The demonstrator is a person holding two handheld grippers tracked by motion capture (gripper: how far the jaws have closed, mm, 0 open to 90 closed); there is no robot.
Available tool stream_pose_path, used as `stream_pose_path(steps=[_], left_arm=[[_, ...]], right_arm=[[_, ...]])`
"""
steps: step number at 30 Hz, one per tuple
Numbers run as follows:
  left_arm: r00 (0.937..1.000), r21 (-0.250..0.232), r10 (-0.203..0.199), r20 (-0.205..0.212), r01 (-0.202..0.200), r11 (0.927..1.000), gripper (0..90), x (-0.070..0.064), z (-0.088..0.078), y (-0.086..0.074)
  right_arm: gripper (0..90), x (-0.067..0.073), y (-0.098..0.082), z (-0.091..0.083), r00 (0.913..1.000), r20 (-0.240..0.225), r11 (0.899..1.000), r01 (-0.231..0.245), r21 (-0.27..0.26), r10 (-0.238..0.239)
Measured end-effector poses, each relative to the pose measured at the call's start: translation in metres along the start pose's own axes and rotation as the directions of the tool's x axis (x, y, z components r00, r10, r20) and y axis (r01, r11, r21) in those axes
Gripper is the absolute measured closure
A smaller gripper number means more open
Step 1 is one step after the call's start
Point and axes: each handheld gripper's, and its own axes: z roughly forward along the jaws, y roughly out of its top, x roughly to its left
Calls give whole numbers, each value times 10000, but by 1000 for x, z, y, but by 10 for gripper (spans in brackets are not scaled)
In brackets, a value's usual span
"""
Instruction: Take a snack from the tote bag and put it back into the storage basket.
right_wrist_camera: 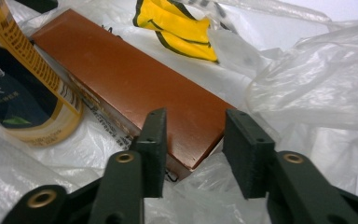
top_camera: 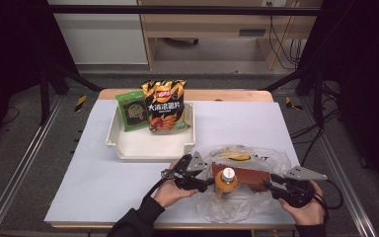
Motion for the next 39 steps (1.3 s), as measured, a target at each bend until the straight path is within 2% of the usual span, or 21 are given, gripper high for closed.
stream_pose_path(steps=[3,5,6,8,12,13,17,21,23,26,29,34,36,38,39], left_arm=[[9999,259,156,-3,-156,9995,376,1,3,-1],[9999,411,91,-47,-89,9991,392,1,4,-3],[9999,494,124,-34,-122,9987,413,1,4,-3],[10000,428,-65,26,64,9991,454,0,5,-5],[9999,663,-116,66,111,9977,514,0,3,-7],[9996,632,-261,102,254,9977,531,-1,3,-9],[9996,794,-271,-11,271,9965,582,-5,2,-15],[9986,832,-477,-227,494,9953,571,-2,1,-17],[9983,817,-454,-354,482,9955,537,-2,-1,-17],[9978,385,-528,-403,544,9978,497,-4,-10,-12],[9986,-49,-238,-477,236,9997,446,-8,-21,-3],[9980,-646,104,-626,-144,9978,434,-12,-38,19],[9979,-901,114,-635,-172,9958,436,-9,-39,30],[9980,-912,86,-625,-143,9957,448,-7,-37,36],[9982,-758,208,-559,-250,9968,453,-4,-32,40]], right_arm=[[532,-1,-2,1,10000,-39,9994,72,332,-70],[524,-1,-6,4,9999,-142,9990,86,431,-80],[517,-1,-7,6,9997,-229,9994,11,356,-3],[525,-2,-7,9,9996,-232,9997,148,174,-144],[558,-9,-4,18,9990,-360,9996,260,-142,-265],[565,-11,-3,20,9992,-338,9996,207,-167,-213],[592,-18,3,30,9995,-215,9991,209,-372,-217],[621,-19,7,38,9997,-116,9979,188,-619,-195],[637,-18,7,38,9996,-9,9973,282,-672,-283],[670,-18,6,34,9997,-30,9960,236,-858,-239],[708,-18,6,29,9998,-97,9929,185,-1177,-198],[751,-15,9,27,9998,-138,9920,94,-1262,-112],[764,-14,9,28,9997,-154,9919,142,-1259,-163],[769,-14,9,28,9997,-174,9917,175,-1276,-198],[771,-14,9,28,9996,-174,9913,176,-1301,-200]])
